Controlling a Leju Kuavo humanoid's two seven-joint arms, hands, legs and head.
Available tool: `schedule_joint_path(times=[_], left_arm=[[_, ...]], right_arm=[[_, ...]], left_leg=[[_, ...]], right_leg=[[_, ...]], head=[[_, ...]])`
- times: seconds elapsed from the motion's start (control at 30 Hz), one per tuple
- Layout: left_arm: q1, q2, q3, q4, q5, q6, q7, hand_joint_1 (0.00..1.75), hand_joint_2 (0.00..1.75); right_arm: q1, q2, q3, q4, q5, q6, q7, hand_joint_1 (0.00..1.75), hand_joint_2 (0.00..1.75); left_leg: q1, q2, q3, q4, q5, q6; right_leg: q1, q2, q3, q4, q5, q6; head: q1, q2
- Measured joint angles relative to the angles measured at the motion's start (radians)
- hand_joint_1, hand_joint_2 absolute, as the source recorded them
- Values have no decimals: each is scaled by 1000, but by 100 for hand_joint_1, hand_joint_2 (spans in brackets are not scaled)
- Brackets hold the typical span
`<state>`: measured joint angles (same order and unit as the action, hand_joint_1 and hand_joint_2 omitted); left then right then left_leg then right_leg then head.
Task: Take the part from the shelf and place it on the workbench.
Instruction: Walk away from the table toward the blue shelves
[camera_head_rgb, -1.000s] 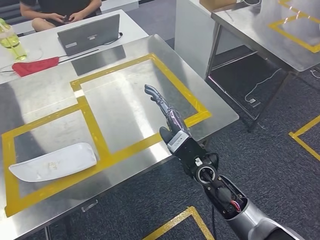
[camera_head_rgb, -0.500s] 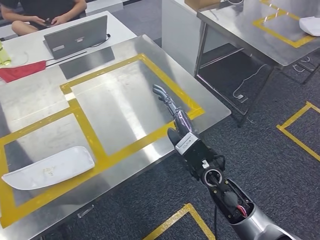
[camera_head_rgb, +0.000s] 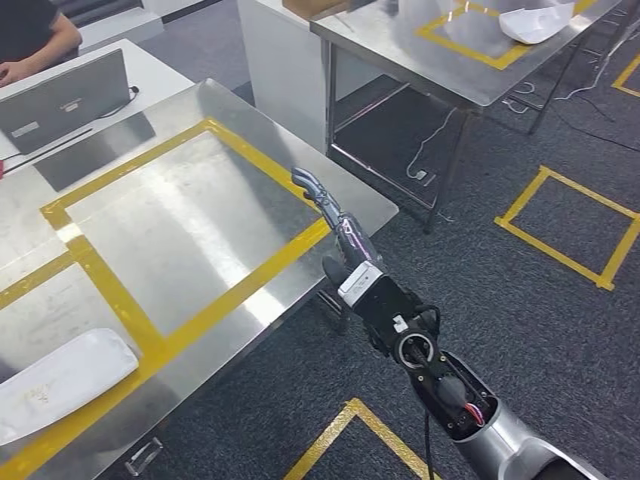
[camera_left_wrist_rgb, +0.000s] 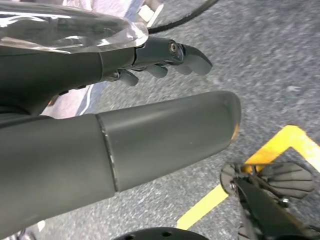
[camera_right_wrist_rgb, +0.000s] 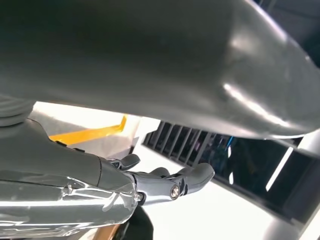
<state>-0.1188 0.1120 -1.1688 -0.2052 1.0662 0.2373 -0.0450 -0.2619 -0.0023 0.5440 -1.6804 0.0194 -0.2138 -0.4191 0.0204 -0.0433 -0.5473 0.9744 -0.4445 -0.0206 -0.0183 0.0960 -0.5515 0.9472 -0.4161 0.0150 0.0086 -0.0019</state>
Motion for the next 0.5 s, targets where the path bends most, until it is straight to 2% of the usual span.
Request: schedule_joint_path(times=[0.03, 0.1, 0.13, 0.17, 0.2, 0.23, 0.27, 0.3, 0.33, 0.37, 0.4, 0.43, 0.5], left_arm=[[-2, 0, 0, 0, 0, 0, 0, 0, 0], [-6, 0, 0, 0, 1, -3, 0, 0, 0], [-7, -1, 0, 0, 2, -4, 1, 0, 0], [-7, -1, 0, 0, 2, -5, 1, 0, 0], [-7, -1, 0, 0, 2, -6, 2, 0, 0], [-5, -1, 0, 0, 2, -6, 2, 0, 0], [-3, -1, 0, 0, 3, -6, 3, 0, 0], [-2, 0, 0, 0, 3, -6, 3, 0, 0], [0, 0, 0, 0, 4, -6, 4, 0, 0], [0, 0, 0, 0, 5, -6, 4, 0, 0], [0, 0, 0, 0, 5, -6, 4, 0, 0], [-1, 0, 0, 0, 5, -6, 4, 0, 0], [-1, -2, 0, 0, 5, -6, 4, 0, 0]], right_arm=[[0, 0, 0, -1, 0, 1, -1, 0, 0], [0, 0, -2, -5, 0, 3, -2, 0, 0], [1, 0, -4, -8, 0, 3, -2, 0, 0], [0, 0, -7, -10, 0, 4, -2, 0, 0], [0, 0, -8, -13, 0, 5, -2, 0, 0], [0, 0, -10, -14, 0, 6, -3, 0, 0], [0, 0, -10, -15, 0, 7, -3, 0, 0], [2, 0, -10, -16, 0, 8, -3, 0, 0], [4, 0, -11, -16, 0, 9, -3, 0, 0], [6, 0, -11, -16, 0, 10, -2, 0, 0], [6, -1, -12, -16, 0, 11, -2, 0, 0], [6, -1, -13, -18, 0, 11, -2, 0, 0], [4, -1, -14, -23, 0, 12, -2, 0, 0]], left_leg=[[-1, -8, 9, -23, 4, 4], [-5, 6, 10, -25, 3, 17], [-5, 16, 11, -27, 5, 24], [-4, 26, 12, -29, 6, 31], [-4, 36, 12, -32, 8, 38], [-7, 46, 13, -33, 8, 42], [-9, 57, 12, -33, 7, 46], [-12, 68, 12, -33, 6, 49], [-14, 79, 12, -33, 6, 50], [-16, 90, 13, -33, 5, 50], [-17, 99, 14, -32, 4, 50], [-18, 108, 16, -32, 3, 48], [-24, 125, 19, -30, -1, 42]], right_leg=[[0, 8, -3, 1, 1, 7], [-2, 24, -7, -1, 3, 21], [-2, 20, -10, 4, 0, 27], [-1, 3, -19, 23, -13, 31], [0, -22, -38, 64, -38, 34], [1, -51, -67, 128, -73, 36], [2, -71, -101, 204, -110, 38], [1, -80, -132, 271, -137, 39], [1, -85, -148, 309, -146, 39], [1, -88, -144, 306, -135, 38], [2, -93, -120, 261, -107, 35], [5, -108, -80, 187, -72, 29], [15, -147, -11, 51, -25, 15]], head=[[0, 0], [2, 0], [3, 0], [7, 0], [14, 0], [21, 0], [28, 0], [31, 0], [33, 0], [34, 0], [36, 0], [39, 0], [43, 0]])
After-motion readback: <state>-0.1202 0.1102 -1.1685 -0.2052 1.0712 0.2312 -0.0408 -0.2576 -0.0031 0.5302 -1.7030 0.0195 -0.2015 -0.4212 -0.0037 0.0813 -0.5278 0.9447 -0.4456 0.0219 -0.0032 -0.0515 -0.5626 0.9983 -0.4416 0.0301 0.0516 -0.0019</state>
